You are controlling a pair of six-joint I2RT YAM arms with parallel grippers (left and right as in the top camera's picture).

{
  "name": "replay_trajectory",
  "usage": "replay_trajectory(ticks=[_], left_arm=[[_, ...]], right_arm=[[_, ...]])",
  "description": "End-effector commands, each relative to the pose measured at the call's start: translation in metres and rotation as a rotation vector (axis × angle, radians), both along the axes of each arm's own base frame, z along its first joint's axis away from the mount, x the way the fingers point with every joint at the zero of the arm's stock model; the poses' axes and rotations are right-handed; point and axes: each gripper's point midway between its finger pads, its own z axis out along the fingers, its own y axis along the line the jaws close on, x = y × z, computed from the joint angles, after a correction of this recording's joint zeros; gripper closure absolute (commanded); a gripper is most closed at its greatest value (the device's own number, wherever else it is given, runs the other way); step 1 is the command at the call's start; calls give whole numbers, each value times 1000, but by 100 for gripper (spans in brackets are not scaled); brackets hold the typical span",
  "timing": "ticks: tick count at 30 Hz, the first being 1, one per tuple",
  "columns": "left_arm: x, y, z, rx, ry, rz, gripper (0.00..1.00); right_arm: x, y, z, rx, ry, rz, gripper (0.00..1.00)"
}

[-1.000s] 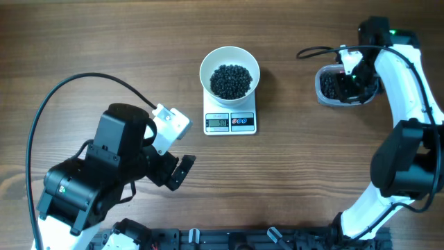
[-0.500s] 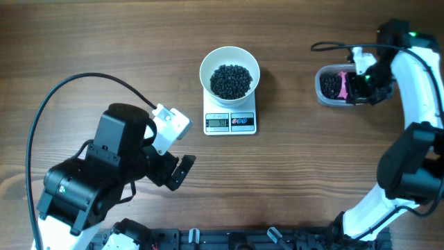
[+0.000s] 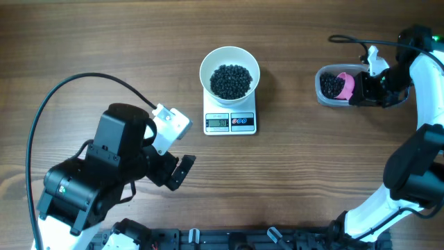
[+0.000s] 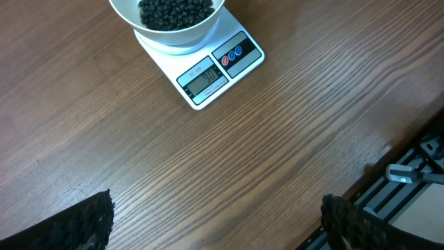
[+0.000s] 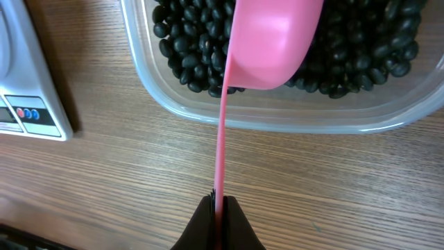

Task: Scoop item into bowl and weigh 150g on scale
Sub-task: 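Dip the pink scoop into the black beans and lift it filled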

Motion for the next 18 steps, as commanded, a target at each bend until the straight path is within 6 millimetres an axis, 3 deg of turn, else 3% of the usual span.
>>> replay_trajectory(ticks=[1,8,18], left_arm=[[1,1,5,-1,-23,-3,0],[1,1,5,-1,-23,-3,0],[1,1,5,-1,-23,-3,0]], right_arm=[[-2,12,-1,63,-17,13,96],[5,10,-15,63,-2,-66,96],[1,31,-1,243,14,-126,96]])
